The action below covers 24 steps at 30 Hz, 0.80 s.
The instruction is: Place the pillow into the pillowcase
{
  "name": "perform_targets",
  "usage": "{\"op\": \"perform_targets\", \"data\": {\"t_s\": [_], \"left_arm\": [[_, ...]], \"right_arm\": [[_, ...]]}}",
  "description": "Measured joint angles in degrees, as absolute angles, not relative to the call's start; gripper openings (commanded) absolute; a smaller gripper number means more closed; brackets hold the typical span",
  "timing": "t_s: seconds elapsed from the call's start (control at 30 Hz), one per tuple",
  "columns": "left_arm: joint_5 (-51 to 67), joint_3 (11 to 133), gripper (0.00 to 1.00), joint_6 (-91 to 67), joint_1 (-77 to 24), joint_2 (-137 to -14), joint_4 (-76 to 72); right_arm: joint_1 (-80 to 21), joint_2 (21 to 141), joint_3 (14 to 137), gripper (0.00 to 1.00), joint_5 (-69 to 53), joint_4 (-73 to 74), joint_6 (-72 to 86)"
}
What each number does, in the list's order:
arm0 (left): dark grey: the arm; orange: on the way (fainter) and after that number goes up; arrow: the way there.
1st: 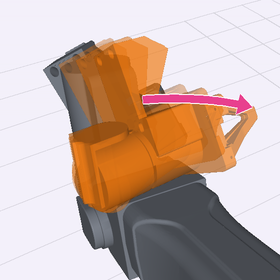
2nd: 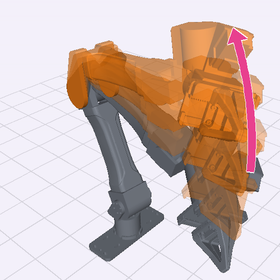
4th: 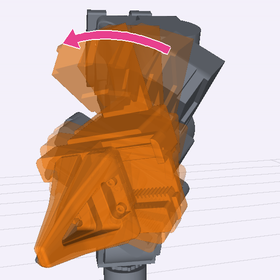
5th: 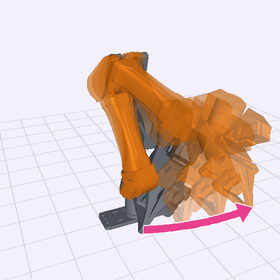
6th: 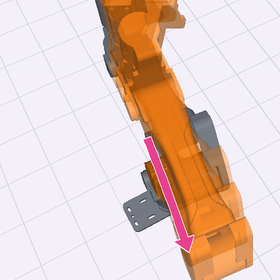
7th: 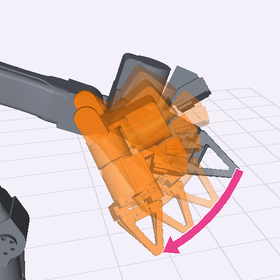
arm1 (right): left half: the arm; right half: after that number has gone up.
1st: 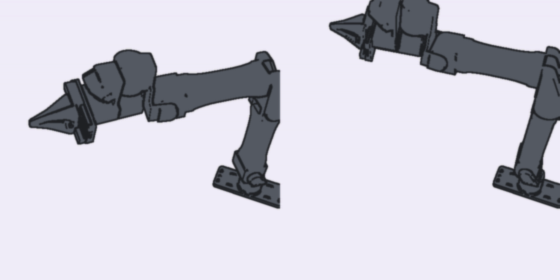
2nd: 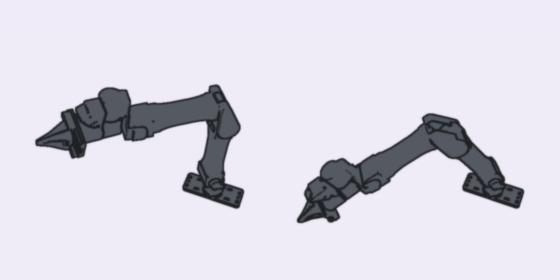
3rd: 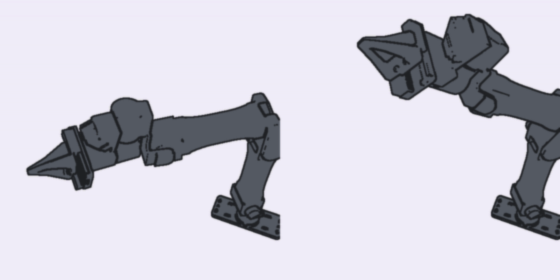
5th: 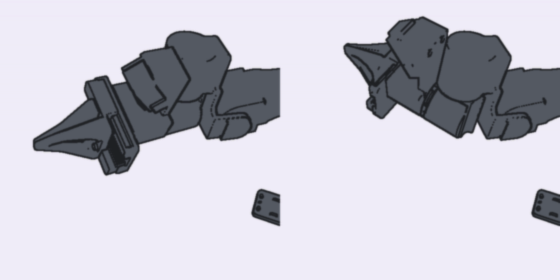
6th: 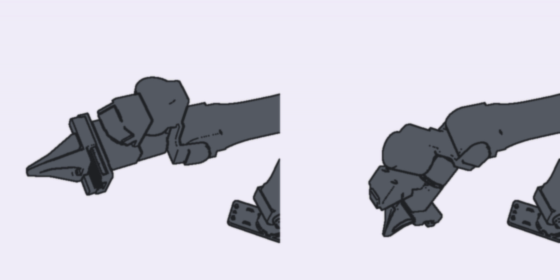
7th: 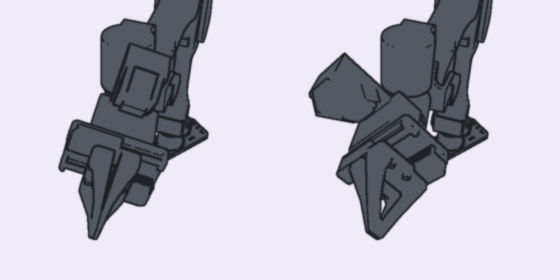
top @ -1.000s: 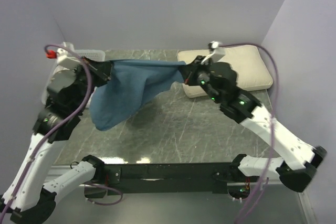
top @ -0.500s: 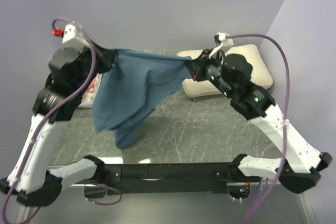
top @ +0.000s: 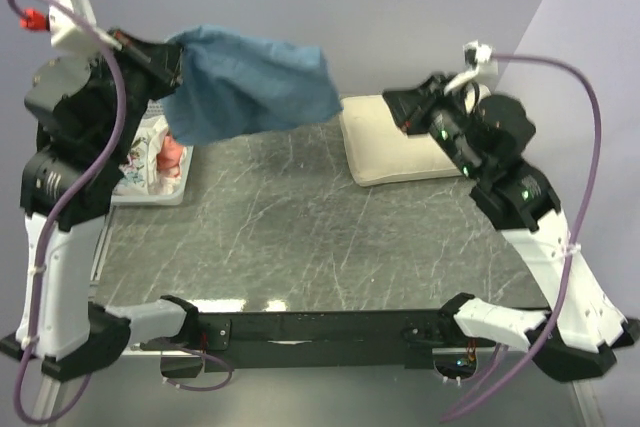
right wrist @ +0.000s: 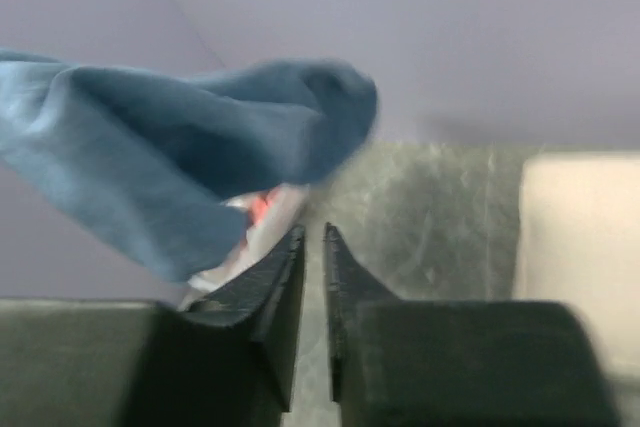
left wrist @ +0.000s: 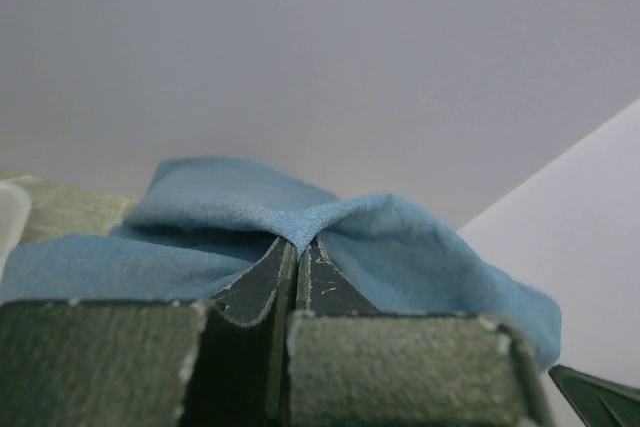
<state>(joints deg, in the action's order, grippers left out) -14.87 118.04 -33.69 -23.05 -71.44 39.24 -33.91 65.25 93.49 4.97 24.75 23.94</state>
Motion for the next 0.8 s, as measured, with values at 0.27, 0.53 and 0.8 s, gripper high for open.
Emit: {"op": "perform_targets", "data": {"t_s": [0.27, 0.53, 0.8], "left_arm": [[-9.02, 79.46, 0.69, -38.87, -22.2, -64.05, 28.34], [-10.46, 46.89, 0.81, -49.65, -22.24, -61.76, 29.63], [-25.08, 44.86, 0.87, -63.92, -22.24, -45.98, 32.71]], "right_arm": [[-29.5, 63.72, 64.29, 0.53, 1.04, 19.57, 27.77], [-43.33, 73.56, 41.69, 0.66, -2.68, 11.57, 33.78], [-55.75, 78.13, 34.54, 0.59, 0.99, -1.3, 42.0]]}}
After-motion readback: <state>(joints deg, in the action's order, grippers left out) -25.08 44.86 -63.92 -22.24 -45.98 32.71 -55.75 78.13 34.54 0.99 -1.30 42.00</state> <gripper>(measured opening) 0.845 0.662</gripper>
